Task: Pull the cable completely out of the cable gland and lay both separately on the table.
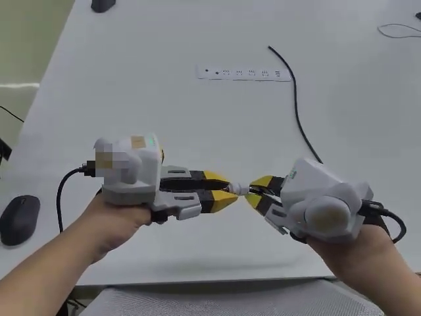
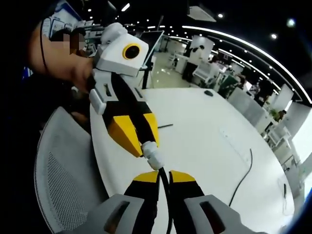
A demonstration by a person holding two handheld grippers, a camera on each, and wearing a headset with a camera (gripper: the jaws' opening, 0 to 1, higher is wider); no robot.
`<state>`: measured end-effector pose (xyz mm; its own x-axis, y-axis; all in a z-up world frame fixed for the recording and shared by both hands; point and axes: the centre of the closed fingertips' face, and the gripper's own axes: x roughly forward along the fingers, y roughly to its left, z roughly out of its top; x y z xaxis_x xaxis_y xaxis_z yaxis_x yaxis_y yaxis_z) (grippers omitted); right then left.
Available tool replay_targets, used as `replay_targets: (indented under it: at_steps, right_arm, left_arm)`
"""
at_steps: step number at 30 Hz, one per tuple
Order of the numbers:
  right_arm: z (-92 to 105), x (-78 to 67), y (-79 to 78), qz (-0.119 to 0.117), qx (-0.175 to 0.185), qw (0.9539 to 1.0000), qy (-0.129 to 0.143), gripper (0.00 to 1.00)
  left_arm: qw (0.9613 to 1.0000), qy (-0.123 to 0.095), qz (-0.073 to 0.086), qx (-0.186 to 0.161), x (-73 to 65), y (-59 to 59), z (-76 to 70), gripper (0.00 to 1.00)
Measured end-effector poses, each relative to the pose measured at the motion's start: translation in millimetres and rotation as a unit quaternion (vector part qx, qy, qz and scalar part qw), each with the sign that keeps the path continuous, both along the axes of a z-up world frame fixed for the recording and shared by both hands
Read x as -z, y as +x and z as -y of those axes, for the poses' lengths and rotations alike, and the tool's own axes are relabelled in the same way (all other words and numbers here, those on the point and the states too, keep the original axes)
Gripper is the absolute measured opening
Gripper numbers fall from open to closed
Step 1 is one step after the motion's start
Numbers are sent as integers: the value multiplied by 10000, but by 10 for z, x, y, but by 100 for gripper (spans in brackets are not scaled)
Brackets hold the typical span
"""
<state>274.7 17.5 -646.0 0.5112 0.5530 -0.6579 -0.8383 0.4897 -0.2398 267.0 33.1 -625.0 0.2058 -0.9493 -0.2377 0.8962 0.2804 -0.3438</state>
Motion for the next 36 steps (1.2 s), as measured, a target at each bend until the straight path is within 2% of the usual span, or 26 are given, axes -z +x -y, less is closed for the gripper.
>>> replay_targets:
  at_steps: [3, 5, 11, 25, 31, 36]
  right_arm:
    - [3, -4, 1, 1, 25, 10000, 30, 1]
    - [15, 1, -2, -116, 172, 9997, 115, 1]
    - [23, 21, -17, -71, 107, 9999, 45, 0]
    - [78, 69, 45, -280, 336, 9989, 187, 0]
    - [210, 105, 99, -511, 678, 9958, 329, 0]
    - [393, 220, 147, -663, 1017, 9922, 292, 0]
  left_arm:
    - [10000, -9, 10, -5, -10, 7, 3, 15]
    - [10000, -24, 14, -5, -20, 4, 8, 15]
    - [9999, 36, 73, 64, -16, 0, 29, 15]
    - [9999, 68, 120, 32, -25, 40, 17, 15]
    - [9999, -5, 79, -63, -65, 67, -5, 15]
    - [9999, -66, 74, -142, -98, 79, -22, 15]
